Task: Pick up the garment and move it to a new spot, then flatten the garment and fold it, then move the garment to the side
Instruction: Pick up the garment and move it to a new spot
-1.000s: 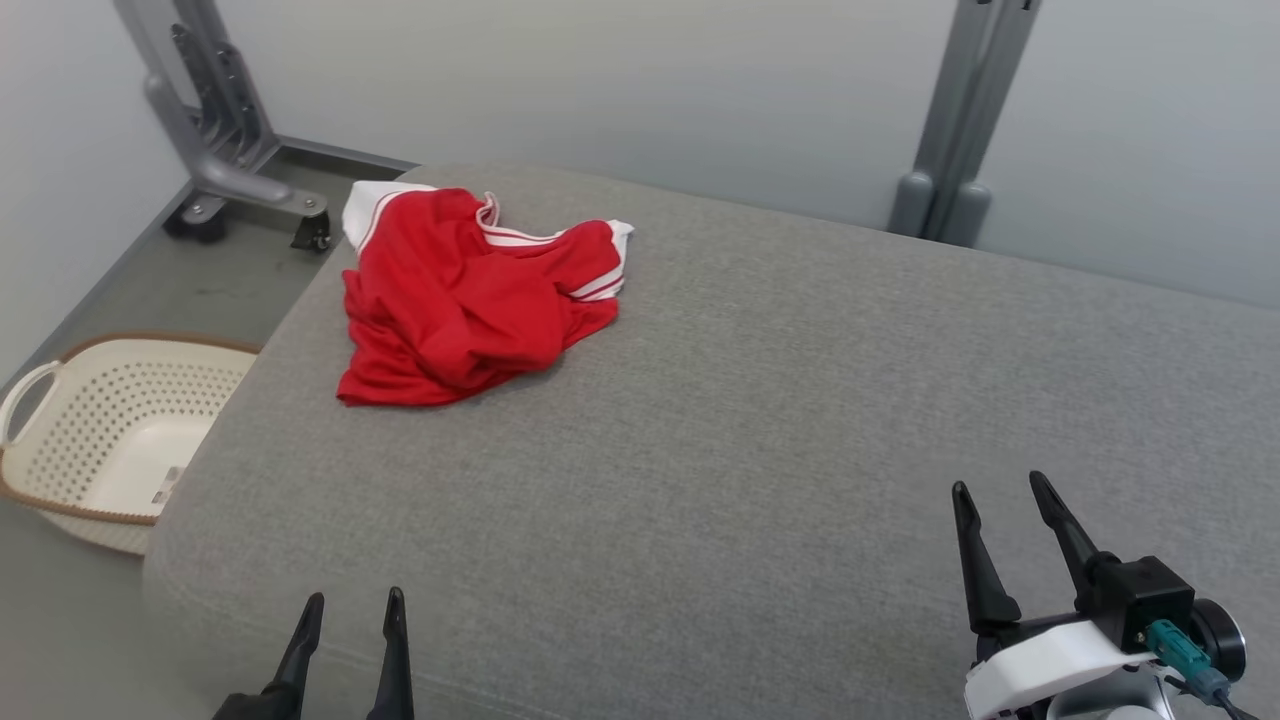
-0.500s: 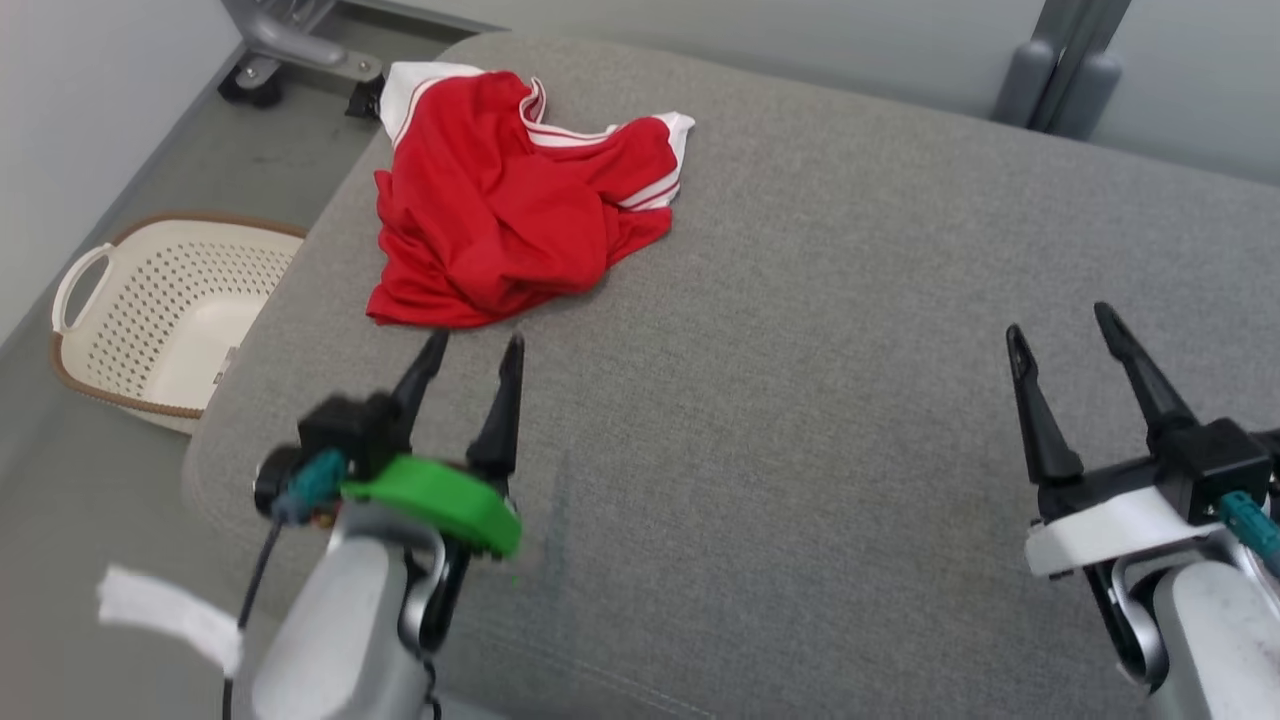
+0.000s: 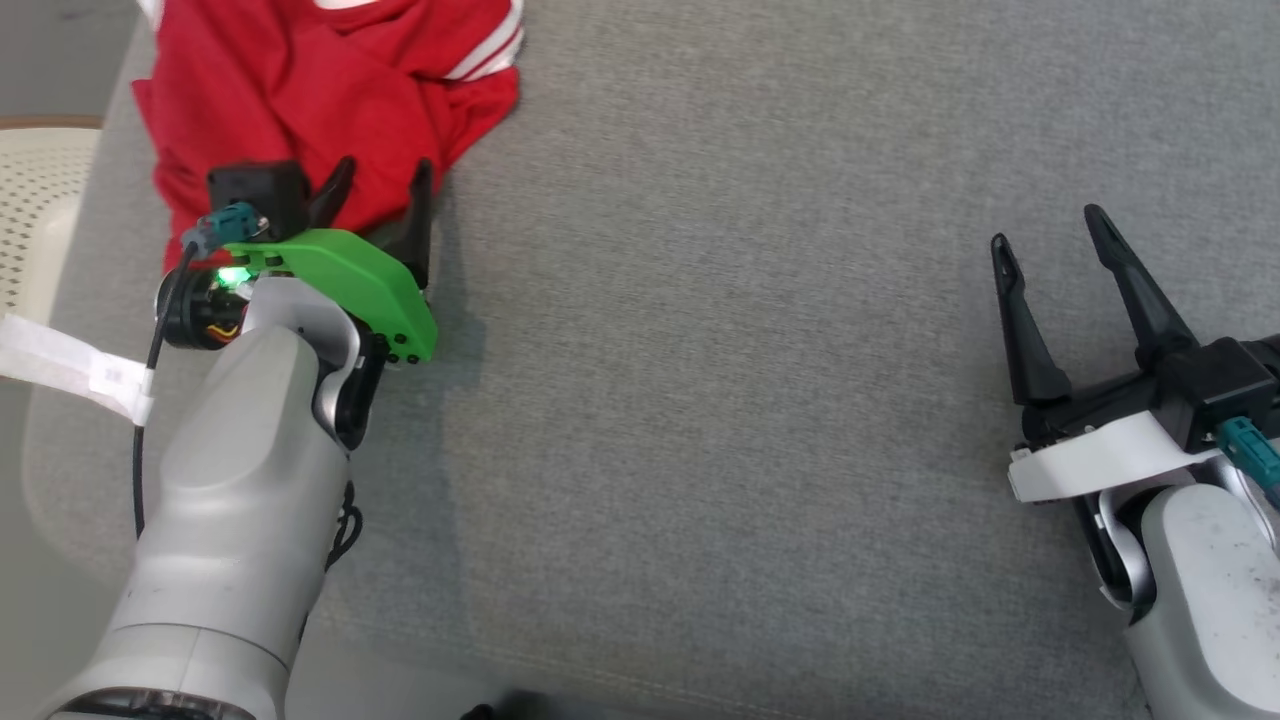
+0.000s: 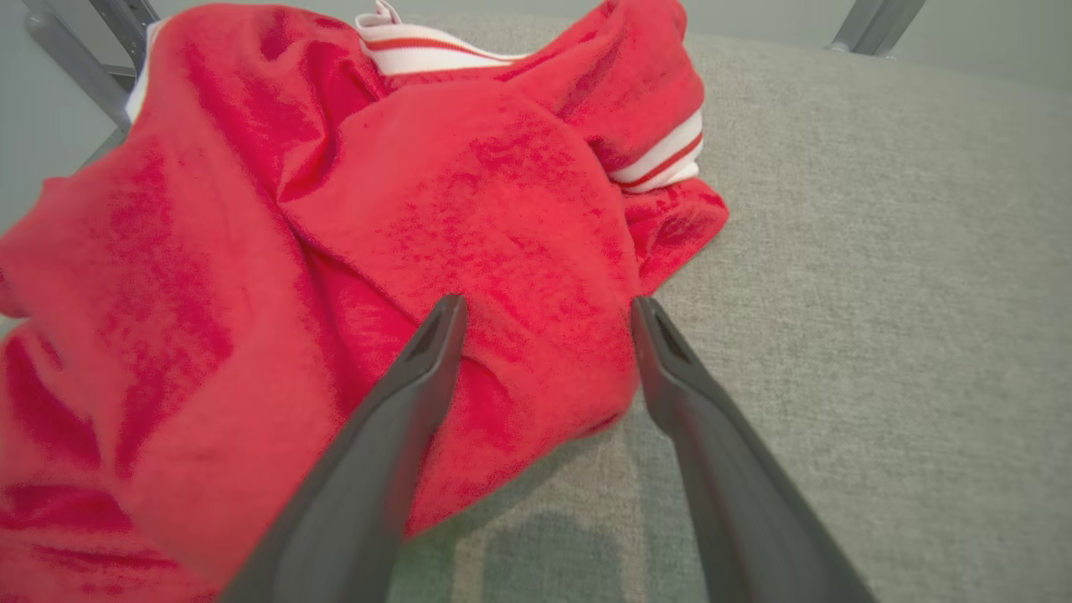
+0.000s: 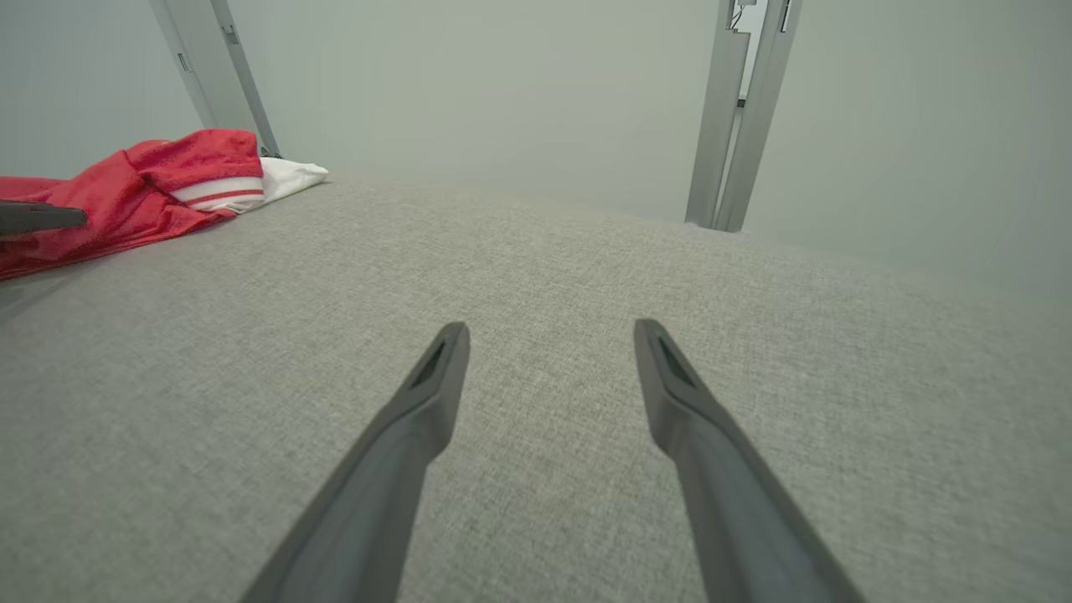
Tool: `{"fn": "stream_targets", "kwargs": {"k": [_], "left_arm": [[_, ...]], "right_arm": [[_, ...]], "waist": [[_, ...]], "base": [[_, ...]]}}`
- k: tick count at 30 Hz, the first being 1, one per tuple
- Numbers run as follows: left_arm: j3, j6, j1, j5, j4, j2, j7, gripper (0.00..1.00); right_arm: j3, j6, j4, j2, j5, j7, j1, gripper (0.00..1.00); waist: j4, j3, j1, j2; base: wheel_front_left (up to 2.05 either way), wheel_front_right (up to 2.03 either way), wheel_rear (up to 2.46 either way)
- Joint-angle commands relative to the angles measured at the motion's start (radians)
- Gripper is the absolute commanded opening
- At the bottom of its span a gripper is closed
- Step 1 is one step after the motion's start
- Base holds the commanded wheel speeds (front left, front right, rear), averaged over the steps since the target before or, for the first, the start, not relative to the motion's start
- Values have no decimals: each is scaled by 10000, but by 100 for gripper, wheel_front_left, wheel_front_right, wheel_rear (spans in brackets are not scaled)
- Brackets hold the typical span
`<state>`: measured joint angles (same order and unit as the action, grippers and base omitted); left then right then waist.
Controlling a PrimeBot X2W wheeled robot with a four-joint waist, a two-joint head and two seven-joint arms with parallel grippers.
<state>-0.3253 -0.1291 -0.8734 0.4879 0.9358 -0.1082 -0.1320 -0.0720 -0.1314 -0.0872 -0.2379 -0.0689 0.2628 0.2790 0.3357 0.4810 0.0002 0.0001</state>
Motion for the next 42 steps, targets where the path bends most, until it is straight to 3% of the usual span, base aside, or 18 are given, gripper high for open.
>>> {"fn": "stream_targets", "kwargs": {"k": [1, 2, 3, 8, 14, 18, 26, 31, 35, 39, 42], "left_arm": [[-34, -22, -265, 12, 251, -185, 19, 100], [-92, -22, -319, 61, 428, -228, -85, 13], [-84, -22, -352, 132, 563, -267, -211, 0], [-392, -39, -118, 250, 790, -459, -643, 0], [-1070, -29, 197, 410, -399, -533, -893, 0], [-1760, -27, 532, 638, -2048, -479, -636, 0], [-2720, 48, 1673, 1459, -6819, -389, 1206, 0], [-3319, 475, 2721, 2187, -9800, -91, 2435, 0], [-3549, 964, 3345, 3094, -11370, 238, 2983, 0], [-3304, 1512, 3638, 3927, -11830, 373, 3251, 0], [-2856, 1789, 3908, 4297, -11211, 235, 3244, 0]], "right_arm": [[-64, 16, -40, 60, -87, 29, 220, 100], [-120, 16, -70, 129, -124, 29, 305, 100], [-137, 16, -92, 192, -130, 29, 342, 100], [-225, 14, -356, 646, -235, 27, 366, 100], [22, 14, -599, 1198, -344, 29, -258, 100], [211, 14, -702, 1433, -418, 29, -669, 100], [552, 14, -693, 1749, -485, 27, -1181, 100], [719, 14, -664, 1826, -566, 27, -1391, 100], [808, 14, -640, 1853, -624, 29, -1525, 100], [875, 14, -629, 1862, -684, 29, -1625, 100], [859, 14, -627, 1863, -842, 29, -1656, 100]], "waist": [[-1347, 1087, -2, -1], [-1421, 1019, -2, -1], [-1470, 958, -2, -1], [-1759, 228, -2, -1], [-1990, -1060, -2, -1], [-2137, -1823, -2, -1], [-2851, -2828, -2, -1], [-3561, -3144, -2, -1], [-4133, -3232, -2, -1], [-4673, -3279, -2, -1], [-5167, -3272, -2, -1]], "base": [[0, 0, 0], [0, 0, 0], [0, 0, 0], [0, 0, 0], [0, 0, 0], [0, 0, 0], [0, 0, 0], [0, 0, 0], [0, 0, 0], [0, 0, 0], [0, 0, 0]]}}
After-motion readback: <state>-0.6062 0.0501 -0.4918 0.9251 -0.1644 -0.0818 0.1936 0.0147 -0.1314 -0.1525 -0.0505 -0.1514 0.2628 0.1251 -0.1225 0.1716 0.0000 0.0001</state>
